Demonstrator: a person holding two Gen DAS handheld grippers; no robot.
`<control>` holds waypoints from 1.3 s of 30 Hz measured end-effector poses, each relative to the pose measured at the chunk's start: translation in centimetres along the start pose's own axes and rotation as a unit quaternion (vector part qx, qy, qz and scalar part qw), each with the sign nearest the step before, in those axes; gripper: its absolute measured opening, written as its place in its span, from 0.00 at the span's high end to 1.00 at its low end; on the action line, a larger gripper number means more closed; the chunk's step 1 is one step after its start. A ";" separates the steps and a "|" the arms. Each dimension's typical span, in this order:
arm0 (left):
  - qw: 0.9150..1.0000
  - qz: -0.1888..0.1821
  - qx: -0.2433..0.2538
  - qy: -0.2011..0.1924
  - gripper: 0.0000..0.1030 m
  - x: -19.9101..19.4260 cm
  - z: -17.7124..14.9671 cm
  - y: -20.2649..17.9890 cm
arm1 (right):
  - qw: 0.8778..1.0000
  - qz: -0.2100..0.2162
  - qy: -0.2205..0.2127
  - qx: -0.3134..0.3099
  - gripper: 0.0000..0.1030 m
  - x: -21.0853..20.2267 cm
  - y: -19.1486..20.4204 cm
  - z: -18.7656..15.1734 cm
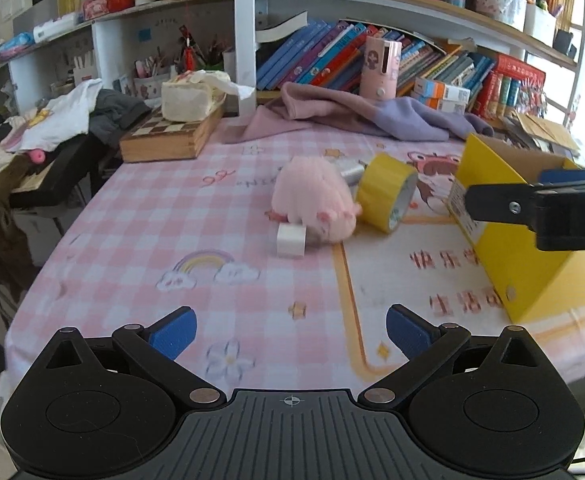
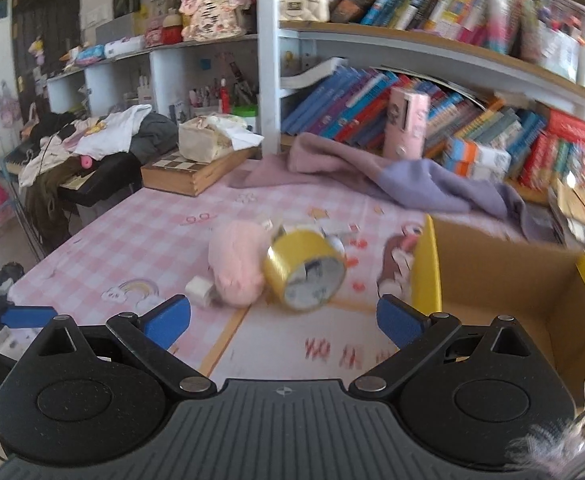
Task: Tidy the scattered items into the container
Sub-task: 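Grasp the yellow tape roll with the right tool while the left tool grasps the white plug, then carry the tape roll and the plug with both tools over the yellow box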
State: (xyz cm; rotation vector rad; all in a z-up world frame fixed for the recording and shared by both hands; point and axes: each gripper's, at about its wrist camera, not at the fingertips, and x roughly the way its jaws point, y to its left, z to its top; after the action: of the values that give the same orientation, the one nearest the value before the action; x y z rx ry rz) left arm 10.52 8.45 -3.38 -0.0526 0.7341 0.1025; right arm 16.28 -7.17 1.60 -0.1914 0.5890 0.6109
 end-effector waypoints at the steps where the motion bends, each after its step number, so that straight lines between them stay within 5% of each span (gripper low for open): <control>1: 1.000 0.000 0.003 -0.001 0.02 0.6 0.3 -0.1 | 1.000 0.003 0.005 -0.010 0.02 1.1 -0.2 0.5; 6: 1.000 -0.002 0.024 -0.001 0.02 4.3 1.8 -0.6 | 0.996 0.017 0.064 -0.056 0.00 7.3 -1.1 2.3; 19: 0.998 0.022 0.051 0.034 0.30 12.7 4.0 -0.8 | 0.984 0.017 0.159 -0.083 0.00 18.1 -3.0 4.0; 26: 0.998 0.010 0.042 0.036 0.46 14.1 3.6 -1.2 | 0.981 0.033 0.171 -0.083 0.02 19.6 -3.1 4.0; 28: 0.999 -0.001 0.035 0.033 0.59 14.0 3.5 -1.2 | 0.981 0.047 0.172 -0.077 0.13 19.7 -3.3 4.0; 39: 1.000 -0.006 0.014 -0.009 0.60 10.4 4.0 -0.6 | 0.988 0.041 0.130 -0.076 0.18 15.9 -2.8 4.7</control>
State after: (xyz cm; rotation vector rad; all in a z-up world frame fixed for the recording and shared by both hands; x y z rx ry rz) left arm 20.92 8.91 -7.36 -0.0294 0.7163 0.0821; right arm 30.65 -0.17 -3.62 -0.3965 0.8056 0.7177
